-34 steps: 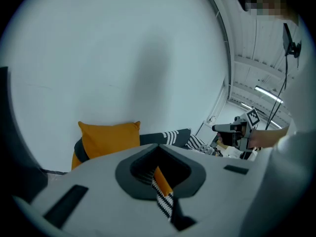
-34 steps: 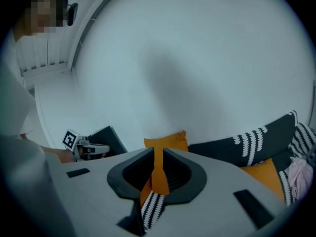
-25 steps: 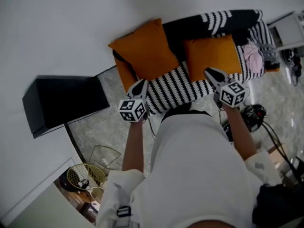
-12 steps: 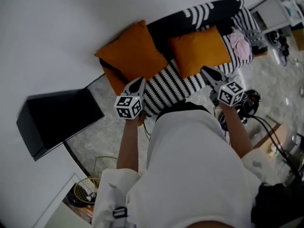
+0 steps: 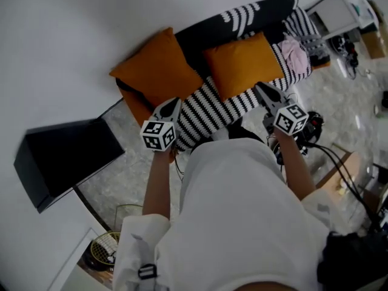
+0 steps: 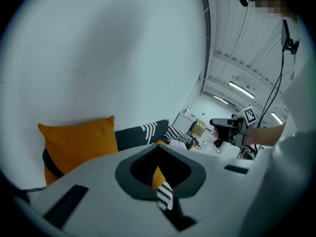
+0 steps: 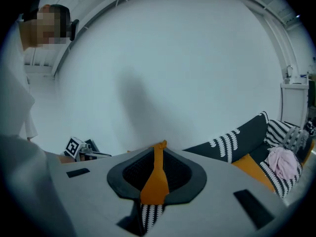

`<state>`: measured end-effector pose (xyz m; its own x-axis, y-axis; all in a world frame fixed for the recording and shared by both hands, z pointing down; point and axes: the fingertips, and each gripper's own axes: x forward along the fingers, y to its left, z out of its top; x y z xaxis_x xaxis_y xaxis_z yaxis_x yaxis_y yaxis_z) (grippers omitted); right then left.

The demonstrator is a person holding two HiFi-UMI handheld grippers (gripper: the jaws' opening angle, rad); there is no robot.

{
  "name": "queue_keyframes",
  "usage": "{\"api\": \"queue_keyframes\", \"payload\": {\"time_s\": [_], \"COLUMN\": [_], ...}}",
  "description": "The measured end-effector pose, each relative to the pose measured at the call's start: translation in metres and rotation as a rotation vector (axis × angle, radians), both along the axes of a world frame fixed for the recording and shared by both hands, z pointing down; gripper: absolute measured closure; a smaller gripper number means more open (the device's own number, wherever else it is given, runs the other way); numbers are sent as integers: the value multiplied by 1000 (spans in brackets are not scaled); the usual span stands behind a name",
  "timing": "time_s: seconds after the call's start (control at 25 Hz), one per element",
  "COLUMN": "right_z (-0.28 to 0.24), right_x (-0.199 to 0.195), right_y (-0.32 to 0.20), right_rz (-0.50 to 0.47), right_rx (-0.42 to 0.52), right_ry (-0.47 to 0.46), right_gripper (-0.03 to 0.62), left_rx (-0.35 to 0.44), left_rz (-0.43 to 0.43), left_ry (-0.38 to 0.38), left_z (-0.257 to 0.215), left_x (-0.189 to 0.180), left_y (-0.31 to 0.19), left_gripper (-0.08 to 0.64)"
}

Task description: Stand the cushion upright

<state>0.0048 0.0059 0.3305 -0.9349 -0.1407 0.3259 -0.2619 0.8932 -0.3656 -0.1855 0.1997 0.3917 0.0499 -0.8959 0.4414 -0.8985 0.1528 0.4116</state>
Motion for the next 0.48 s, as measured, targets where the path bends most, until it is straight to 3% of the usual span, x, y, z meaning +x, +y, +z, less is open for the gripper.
{"api": "queue_keyframes", "payload": {"time_s": [0.24, 0.48], "right_z": [3, 14], "right_x": [11, 15], "right_y": [-18, -63], "right_rz": [-11, -74], "right_rx": [-14, -43], "right_ry": [1, 12], "right_gripper": [518, 518], "left_rx": [-15, -39], "left_rz": [-2, -74], "left_ry": [5, 8], "left_z": [4, 6], "left_x": [20, 36], "left_y": [-13, -44], "left_gripper": [558, 558]}}
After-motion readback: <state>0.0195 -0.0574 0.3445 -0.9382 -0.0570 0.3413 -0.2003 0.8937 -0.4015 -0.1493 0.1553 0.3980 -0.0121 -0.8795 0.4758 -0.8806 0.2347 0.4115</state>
